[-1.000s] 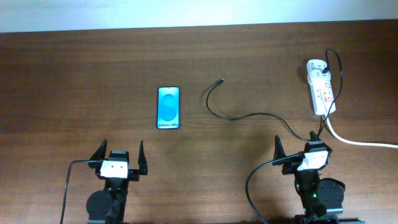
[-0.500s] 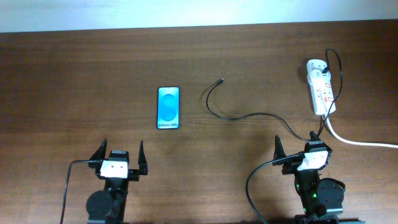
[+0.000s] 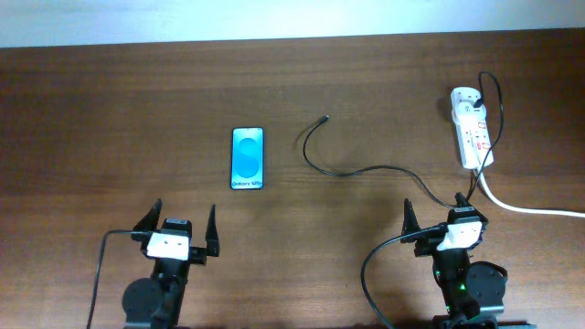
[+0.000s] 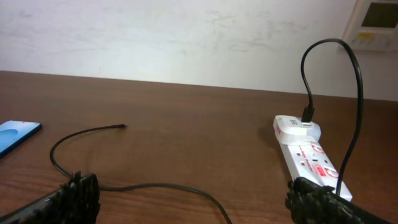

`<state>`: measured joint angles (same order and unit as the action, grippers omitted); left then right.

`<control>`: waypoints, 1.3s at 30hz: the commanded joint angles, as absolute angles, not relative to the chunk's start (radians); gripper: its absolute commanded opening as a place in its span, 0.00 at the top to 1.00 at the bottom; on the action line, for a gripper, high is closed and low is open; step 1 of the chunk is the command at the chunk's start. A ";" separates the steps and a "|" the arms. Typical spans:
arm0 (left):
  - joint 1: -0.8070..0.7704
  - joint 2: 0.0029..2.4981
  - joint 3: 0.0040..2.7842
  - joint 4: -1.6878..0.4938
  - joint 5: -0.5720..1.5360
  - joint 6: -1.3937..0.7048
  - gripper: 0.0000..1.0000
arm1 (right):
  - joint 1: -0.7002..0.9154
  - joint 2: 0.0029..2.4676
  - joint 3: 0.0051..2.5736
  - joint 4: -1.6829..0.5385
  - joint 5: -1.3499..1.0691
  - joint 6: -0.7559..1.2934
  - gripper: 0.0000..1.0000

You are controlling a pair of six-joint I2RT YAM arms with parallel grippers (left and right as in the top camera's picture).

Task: Plug charger to phone and switch on socket
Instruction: 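Move the left gripper over the blue phone and lower onto it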

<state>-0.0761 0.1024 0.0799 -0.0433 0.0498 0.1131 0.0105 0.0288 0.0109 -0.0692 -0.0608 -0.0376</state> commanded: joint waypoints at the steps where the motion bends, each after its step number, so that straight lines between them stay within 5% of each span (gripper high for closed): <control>1: -0.071 0.262 0.257 -0.041 0.084 0.130 0.01 | 0.005 0.025 0.006 -0.073 -0.070 -0.037 0.02; 9: -0.071 0.931 0.849 -0.203 0.190 0.130 0.01 | 0.005 0.025 0.006 -0.073 -0.070 -0.037 0.02; 15: -0.072 1.673 1.624 -0.820 0.353 0.130 0.01 | 0.005 0.025 0.006 -0.073 -0.070 -0.037 0.02; 18: -0.099 1.875 1.779 -1.006 0.353 0.129 0.01 | 0.005 0.025 0.006 -0.073 -0.070 -0.037 0.01; 25: -0.144 1.946 1.777 -1.004 0.388 0.119 0.01 | 0.005 0.025 0.006 -0.073 -0.070 -0.037 0.02; 28: -0.168 2.015 1.777 -1.028 0.214 -0.016 0.00 | 0.005 0.025 0.006 -0.073 -0.070 -0.037 0.02; 39: -0.228 2.145 1.775 -1.056 0.070 -0.146 0.01 | 0.005 0.025 0.006 -0.073 -0.070 -0.037 0.01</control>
